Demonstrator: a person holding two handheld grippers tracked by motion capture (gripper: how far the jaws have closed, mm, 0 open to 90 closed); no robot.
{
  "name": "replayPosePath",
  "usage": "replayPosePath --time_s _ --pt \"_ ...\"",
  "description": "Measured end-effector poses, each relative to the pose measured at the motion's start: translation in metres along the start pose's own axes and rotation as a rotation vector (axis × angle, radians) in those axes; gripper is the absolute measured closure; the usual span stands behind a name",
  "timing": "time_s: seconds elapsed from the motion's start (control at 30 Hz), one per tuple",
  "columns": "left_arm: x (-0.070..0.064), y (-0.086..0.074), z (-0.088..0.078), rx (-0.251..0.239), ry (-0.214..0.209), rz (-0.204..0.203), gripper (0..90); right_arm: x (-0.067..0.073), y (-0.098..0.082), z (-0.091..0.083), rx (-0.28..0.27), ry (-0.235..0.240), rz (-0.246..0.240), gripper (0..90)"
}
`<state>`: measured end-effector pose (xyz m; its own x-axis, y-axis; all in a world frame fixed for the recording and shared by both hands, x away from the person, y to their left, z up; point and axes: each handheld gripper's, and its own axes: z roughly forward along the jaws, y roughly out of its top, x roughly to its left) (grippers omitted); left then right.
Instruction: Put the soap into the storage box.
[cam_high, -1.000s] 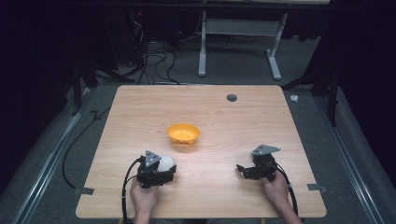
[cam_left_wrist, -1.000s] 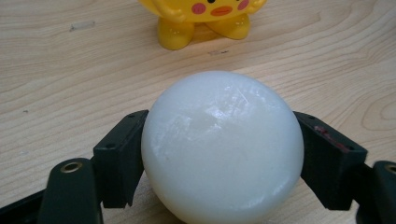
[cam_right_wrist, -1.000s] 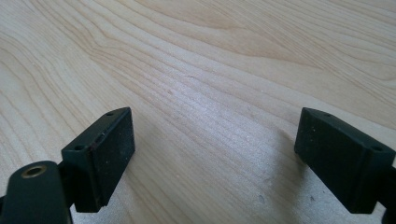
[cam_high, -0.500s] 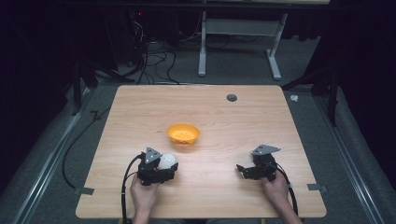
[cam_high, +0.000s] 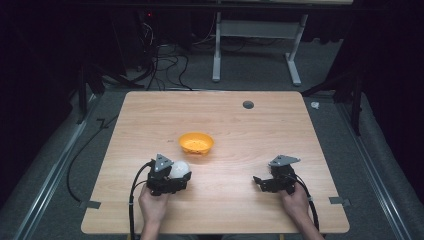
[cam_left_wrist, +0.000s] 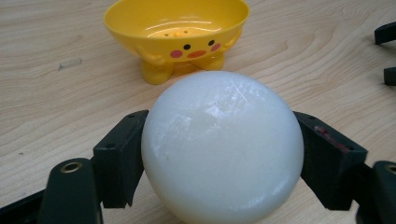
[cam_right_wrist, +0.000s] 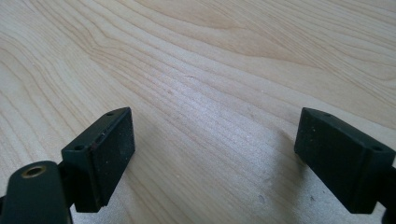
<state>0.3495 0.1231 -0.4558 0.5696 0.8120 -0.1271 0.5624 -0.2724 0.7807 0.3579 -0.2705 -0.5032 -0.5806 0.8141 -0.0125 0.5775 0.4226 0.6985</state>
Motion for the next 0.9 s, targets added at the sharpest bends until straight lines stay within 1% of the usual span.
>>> replayPosePath --time_s 0.13,0.23,0.33,0.43,0.53,0.67,0.73,0.77,0.8,0.9 --pt "-0.001 0.005 -0.002 -0.01 -0.005 0.009 24.5 0.0 0.0 0.0 0.001 0.0 0.001 12.8" --pt "-0.001 0.01 -0.003 -0.011 -0.019 0.008 24.5 0.0 0.0 0.0 0.0 0.0 0.0 12.8" --pt "-0.001 0.016 -0.003 -0.01 -0.017 0.019 24.5 0.0 0.0 0.0 0.0 0.0 -0.002 12.9" --pt "-0.001 0.022 -0.005 -0.023 -0.036 0.019 24.5 0.0 0.0 0.0 0.001 -0.001 -0.001 12.8" --pt "-0.001 0.027 -0.007 -0.02 -0.03 0.033 24.5 0.0 0.0 0.0 0.002 -0.001 0.002 12.9" --pt "0.0 0.034 -0.008 -0.031 -0.04 0.03 24.5 0.0 0.0 0.0 0.002 0.0 0.002 12.8" --pt "0.0 0.037 -0.007 -0.024 -0.043 0.037 24.5 0.0 0.0 0.0 0.002 -0.001 0.002 12.8" --pt "0.0 0.037 -0.007 -0.024 -0.043 0.037 24.5 0.0 0.0 0.0 0.002 -0.001 0.002 12.8" --pt "-0.001 0.041 -0.005 -0.023 -0.043 0.039 24.5 0.0 0.0 0.0 0.002 -0.001 0.002 12.8" --pt "-0.004 0.047 -0.003 -0.021 -0.012 0.058 24.6 0.0 0.0 0.0 0.002 -0.001 0.002 12.8"
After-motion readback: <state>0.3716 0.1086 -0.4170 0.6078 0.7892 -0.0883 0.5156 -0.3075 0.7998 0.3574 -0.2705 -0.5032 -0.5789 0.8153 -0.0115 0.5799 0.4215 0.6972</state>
